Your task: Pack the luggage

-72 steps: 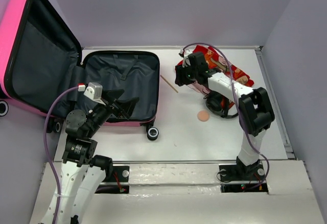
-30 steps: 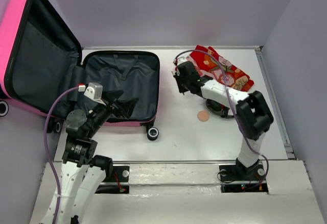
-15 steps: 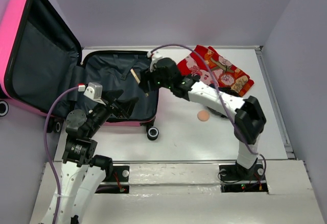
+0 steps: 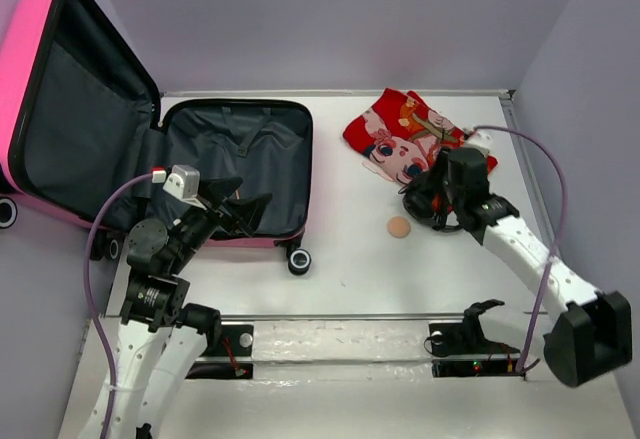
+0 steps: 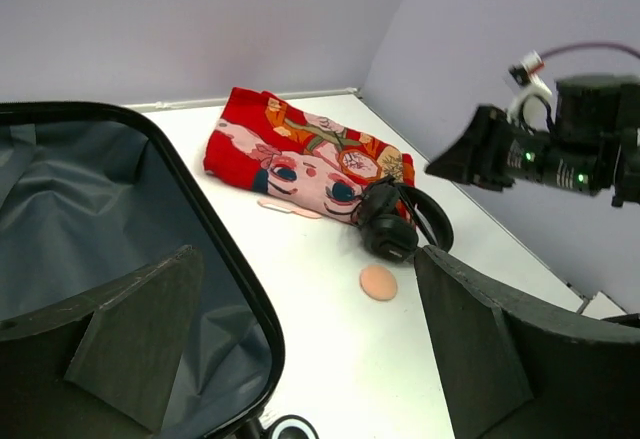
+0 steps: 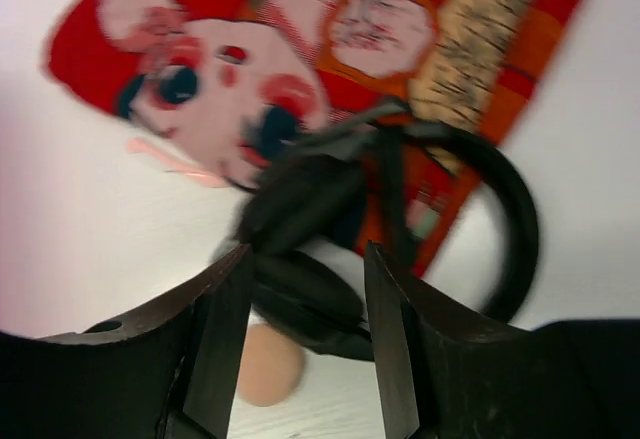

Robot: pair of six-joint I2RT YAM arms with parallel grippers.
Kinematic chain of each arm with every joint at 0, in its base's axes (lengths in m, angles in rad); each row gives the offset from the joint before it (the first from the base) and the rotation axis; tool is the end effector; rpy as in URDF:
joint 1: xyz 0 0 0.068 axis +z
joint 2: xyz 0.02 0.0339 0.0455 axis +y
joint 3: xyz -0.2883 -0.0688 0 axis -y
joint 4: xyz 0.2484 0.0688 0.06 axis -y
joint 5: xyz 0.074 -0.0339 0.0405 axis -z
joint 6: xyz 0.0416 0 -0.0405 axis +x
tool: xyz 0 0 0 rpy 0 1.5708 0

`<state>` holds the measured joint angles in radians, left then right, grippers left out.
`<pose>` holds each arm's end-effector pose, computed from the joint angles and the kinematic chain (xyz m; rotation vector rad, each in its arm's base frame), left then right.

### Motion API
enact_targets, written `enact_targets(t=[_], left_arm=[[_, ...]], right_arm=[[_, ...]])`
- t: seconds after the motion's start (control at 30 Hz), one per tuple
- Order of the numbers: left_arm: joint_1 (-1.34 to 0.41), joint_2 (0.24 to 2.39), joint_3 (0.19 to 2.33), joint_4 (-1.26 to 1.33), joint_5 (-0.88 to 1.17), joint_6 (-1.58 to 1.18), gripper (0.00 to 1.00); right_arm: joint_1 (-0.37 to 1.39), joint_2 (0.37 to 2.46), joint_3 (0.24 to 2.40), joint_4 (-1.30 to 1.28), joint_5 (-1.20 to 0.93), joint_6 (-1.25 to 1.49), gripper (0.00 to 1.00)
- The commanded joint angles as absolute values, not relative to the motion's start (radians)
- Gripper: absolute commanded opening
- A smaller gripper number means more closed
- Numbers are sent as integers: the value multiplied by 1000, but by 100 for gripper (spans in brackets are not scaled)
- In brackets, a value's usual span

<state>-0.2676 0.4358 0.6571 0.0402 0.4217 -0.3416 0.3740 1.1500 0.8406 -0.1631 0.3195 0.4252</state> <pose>0.0881 -0.0418 0.3772 0.3203 1.3381 -0.7885 0.2451 0.0822 0.3065 0.2499 2.0067 0.1804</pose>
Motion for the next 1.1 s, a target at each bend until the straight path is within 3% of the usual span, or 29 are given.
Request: enact_targets(t=[0.0, 0.3, 0.7, 0.83, 1.0, 1.07], left_arm=[[-279, 428, 695, 69, 426, -347, 99], [-284, 431, 696, 63, 419, -342, 99], [-296, 423, 698, 58, 416, -342, 99], [-296, 420, 699, 57, 413, -341, 99], [-296, 417, 699, 54, 410, -339, 99], [-296, 416, 699, 54, 405, -341, 99]], right_arm=[[200, 1019, 654, -219, 457, 494, 54], [-135, 1136, 626, -161, 296, 494, 57], [-147, 1307, 643, -147, 84, 497, 54], [-147, 1341, 667, -155, 83, 497, 43], [-147, 1355, 672, -160, 66, 489, 41], [-147, 1358, 672, -160, 63, 482, 34]])
